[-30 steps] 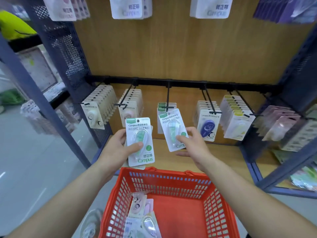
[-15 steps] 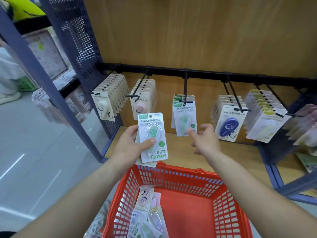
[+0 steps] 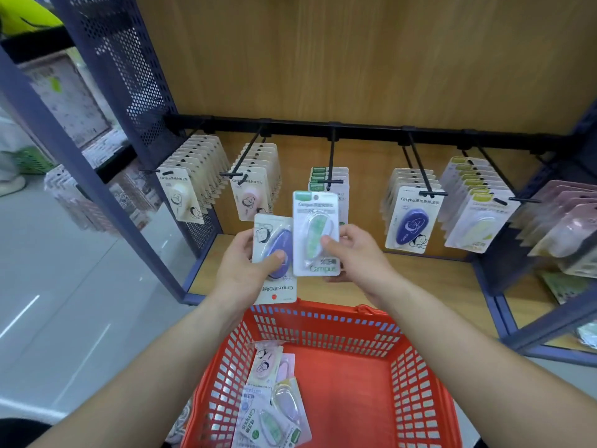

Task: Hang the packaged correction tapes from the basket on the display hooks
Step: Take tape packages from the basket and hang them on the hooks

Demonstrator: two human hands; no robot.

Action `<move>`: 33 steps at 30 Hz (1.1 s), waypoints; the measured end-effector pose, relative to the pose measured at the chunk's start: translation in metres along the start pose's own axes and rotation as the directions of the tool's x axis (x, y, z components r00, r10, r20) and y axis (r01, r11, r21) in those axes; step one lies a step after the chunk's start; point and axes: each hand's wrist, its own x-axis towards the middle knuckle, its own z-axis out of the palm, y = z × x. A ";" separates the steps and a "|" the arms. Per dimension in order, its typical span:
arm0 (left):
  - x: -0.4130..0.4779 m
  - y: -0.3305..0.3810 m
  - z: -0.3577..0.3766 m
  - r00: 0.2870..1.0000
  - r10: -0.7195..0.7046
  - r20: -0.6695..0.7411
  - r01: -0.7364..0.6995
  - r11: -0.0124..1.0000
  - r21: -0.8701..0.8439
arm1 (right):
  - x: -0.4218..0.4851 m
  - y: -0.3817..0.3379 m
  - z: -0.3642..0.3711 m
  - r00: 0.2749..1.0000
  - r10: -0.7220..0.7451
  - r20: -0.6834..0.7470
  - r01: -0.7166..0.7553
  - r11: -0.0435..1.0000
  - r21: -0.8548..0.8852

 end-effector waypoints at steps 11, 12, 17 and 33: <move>-0.001 0.002 -0.009 1.000 -0.024 0.001 0.024 1.000 -0.012 | 0.025 0.005 -0.019 0.983 -0.053 -0.177 0.034 0.994 -0.105; -0.001 0.003 -0.009 1.000 -0.028 0.001 0.028 1.000 -0.014 | 0.027 0.005 -0.019 0.982 -0.054 -0.182 0.035 0.993 -0.108; -0.003 0.008 -0.011 0.998 -0.062 0.002 0.062 0.998 -0.026 | 0.040 0.008 -0.017 0.963 -0.003 -0.269 -0.058 0.974 -0.220; -0.010 0.024 -0.003 0.999 0.031 0.044 -0.028 0.997 -0.071 | -0.026 -0.005 -0.010 0.969 0.063 0.238 -0.022 0.985 -0.169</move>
